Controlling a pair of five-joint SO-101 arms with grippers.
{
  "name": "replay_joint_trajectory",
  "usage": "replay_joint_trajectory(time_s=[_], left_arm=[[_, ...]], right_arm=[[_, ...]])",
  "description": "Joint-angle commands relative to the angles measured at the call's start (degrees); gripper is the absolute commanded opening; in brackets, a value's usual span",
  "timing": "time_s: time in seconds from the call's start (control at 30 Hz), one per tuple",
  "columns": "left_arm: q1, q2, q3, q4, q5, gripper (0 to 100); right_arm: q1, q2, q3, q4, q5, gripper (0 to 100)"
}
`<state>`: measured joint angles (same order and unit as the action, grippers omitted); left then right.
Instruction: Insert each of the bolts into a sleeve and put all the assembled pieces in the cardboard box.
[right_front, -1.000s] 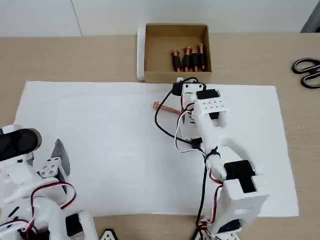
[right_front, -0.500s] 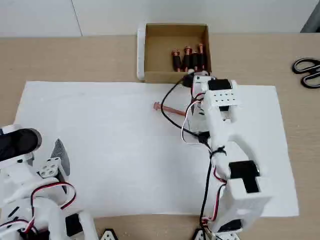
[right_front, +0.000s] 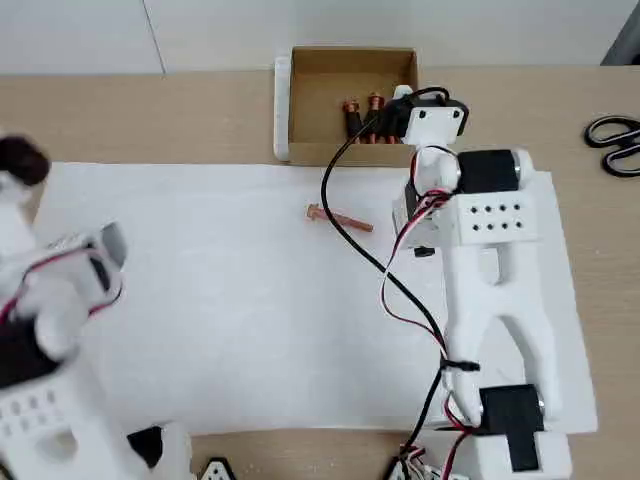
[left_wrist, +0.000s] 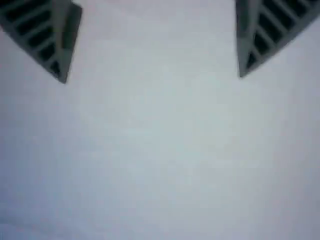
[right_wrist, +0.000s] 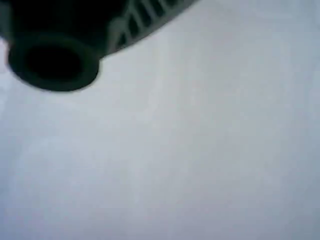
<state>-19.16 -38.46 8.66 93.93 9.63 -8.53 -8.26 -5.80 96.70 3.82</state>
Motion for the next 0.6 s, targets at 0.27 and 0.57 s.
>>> replay_joint_trajectory(time_s=[0.27,0.57], left_arm=[[32.3,42.8,-29.2,3.5,11.1,21],[39.8,54.9,-32.3,0.0,20.3,21]], right_arm=[[3.7,-5.3,-2.9,0.5,0.3,0.6],[16.5,-5.7,-2.9,0.7,0.6,0.6]])
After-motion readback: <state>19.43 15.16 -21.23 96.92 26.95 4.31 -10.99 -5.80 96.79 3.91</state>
